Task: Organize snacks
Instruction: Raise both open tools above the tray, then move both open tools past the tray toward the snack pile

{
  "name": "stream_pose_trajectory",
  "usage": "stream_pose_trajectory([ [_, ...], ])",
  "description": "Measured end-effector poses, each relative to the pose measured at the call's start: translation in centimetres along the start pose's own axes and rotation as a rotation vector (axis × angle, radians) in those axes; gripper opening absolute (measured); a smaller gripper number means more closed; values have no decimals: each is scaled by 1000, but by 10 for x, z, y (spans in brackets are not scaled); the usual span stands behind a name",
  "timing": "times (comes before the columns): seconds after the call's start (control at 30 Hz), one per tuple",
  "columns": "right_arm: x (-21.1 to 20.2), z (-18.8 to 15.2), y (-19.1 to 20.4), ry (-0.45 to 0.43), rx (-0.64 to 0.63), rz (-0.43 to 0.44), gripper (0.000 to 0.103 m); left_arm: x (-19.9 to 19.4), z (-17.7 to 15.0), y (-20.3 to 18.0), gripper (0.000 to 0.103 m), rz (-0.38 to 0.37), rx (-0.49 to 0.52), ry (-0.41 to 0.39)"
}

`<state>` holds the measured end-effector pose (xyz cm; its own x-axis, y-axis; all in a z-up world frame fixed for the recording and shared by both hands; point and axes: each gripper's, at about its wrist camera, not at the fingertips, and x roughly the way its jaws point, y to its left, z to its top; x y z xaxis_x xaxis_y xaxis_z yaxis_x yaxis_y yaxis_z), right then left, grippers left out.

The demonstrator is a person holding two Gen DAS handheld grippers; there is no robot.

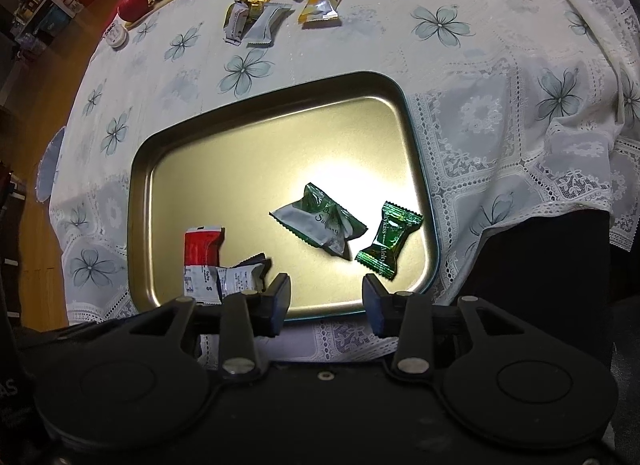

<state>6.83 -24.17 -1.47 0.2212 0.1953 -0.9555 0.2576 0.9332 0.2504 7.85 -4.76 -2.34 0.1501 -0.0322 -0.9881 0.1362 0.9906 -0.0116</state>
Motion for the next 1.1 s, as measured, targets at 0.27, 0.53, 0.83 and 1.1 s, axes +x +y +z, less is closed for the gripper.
stream_pose_trajectory([
  [0.27, 16, 7, 0, 89, 6, 40, 44, 4, 5, 5, 44, -7, 25, 36],
  [0.53, 31, 33, 3, 223, -1, 88, 45, 3, 23, 6, 44, -36, 105, 87],
  [0.83, 30, 92, 16, 301, -6, 114, 46, -4, 67, 20, 44, -46, 141, 107],
  [1.1, 45, 163, 32, 255, -53, 46, 46, -8, 126, 37, 44, 12, 123, 46],
])
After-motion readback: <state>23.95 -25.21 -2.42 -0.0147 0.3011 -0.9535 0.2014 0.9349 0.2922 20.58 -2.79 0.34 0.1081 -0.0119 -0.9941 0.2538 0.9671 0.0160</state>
